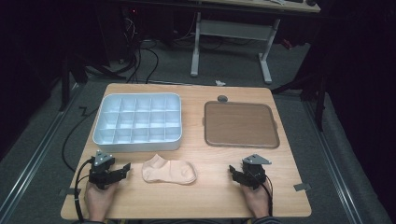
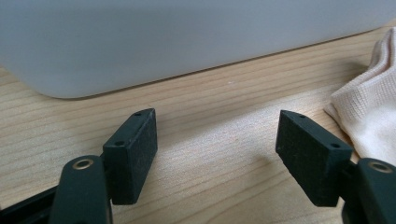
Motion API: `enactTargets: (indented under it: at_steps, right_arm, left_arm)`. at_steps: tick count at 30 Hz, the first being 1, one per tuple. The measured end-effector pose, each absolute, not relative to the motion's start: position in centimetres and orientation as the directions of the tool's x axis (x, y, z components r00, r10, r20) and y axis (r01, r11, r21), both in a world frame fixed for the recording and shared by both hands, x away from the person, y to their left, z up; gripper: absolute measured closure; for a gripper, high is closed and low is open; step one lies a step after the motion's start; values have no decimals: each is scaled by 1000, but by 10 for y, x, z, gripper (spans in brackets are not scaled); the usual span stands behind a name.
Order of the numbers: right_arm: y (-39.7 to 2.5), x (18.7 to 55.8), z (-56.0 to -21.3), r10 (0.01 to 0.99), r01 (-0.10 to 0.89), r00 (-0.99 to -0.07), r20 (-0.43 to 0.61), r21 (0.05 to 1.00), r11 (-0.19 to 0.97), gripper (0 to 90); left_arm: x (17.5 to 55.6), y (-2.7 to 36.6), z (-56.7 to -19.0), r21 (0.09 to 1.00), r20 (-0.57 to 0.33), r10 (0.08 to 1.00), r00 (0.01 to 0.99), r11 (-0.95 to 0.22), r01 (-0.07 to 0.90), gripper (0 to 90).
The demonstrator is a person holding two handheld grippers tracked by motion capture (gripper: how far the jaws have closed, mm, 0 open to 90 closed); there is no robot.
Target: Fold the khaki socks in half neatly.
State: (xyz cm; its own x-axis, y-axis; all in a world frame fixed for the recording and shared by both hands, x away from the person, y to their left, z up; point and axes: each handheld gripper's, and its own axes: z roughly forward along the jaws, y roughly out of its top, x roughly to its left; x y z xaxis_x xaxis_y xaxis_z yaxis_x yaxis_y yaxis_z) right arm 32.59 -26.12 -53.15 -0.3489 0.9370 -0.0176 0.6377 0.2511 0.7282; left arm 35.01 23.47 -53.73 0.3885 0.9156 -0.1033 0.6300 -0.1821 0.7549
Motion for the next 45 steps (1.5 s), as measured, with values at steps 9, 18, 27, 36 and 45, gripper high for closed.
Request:
enactTargets:
  at_steps: [9, 18, 27, 36, 45]
  right_arm:
    - [-261, 326, -531, 937, 638, -349, -18, 728, 252, 371]
    - [-261, 326, -531, 938, 639, -347, -17, 728, 249, 371]
    - [-261, 326, -531, 938, 639, -346, -16, 728, 248, 371]
    - [-262, 326, -531, 937, 638, -348, -14, 729, 248, 369]
    - [-261, 323, -531, 940, 637, -341, -14, 732, 242, 410]
  left_arm:
    - [350, 235, -537, 755, -102, 916, 389, -183, 630, 299]
    - [350, 234, -537, 755, -95, 916, 391, -190, 628, 299]
    - [350, 231, -537, 749, -66, 914, 400, -219, 625, 280]
    - [350, 233, -537, 754, -68, 916, 396, -213, 621, 338]
    - [347, 235, -535, 768, -107, 901, 421, -194, 610, 362]
